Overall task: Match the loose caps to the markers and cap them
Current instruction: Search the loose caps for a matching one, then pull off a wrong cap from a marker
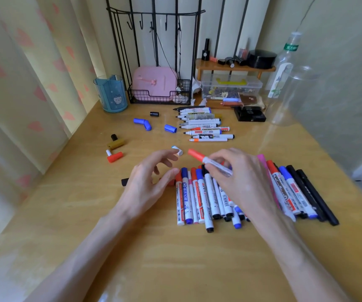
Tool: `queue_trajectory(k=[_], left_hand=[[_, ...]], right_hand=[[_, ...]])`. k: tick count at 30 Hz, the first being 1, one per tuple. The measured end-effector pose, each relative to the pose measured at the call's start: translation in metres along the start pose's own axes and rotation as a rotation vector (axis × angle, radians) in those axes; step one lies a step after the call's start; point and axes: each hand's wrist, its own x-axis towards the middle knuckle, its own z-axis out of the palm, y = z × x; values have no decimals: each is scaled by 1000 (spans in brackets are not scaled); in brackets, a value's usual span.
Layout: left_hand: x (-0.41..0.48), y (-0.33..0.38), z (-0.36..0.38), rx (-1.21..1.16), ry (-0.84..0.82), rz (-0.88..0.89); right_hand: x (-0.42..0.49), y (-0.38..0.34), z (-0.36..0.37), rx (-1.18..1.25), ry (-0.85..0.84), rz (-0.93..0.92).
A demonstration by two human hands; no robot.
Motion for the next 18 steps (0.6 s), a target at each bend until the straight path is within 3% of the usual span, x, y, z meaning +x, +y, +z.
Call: queue_trajectory(k=[6, 18], left_hand=[[-2, -4, 2, 75, -10, -6], [-2, -4, 5, 92, -37, -23]], right_hand=[[2, 10, 0, -60, -95, 250], [-2, 9, 7, -149, -193, 201]])
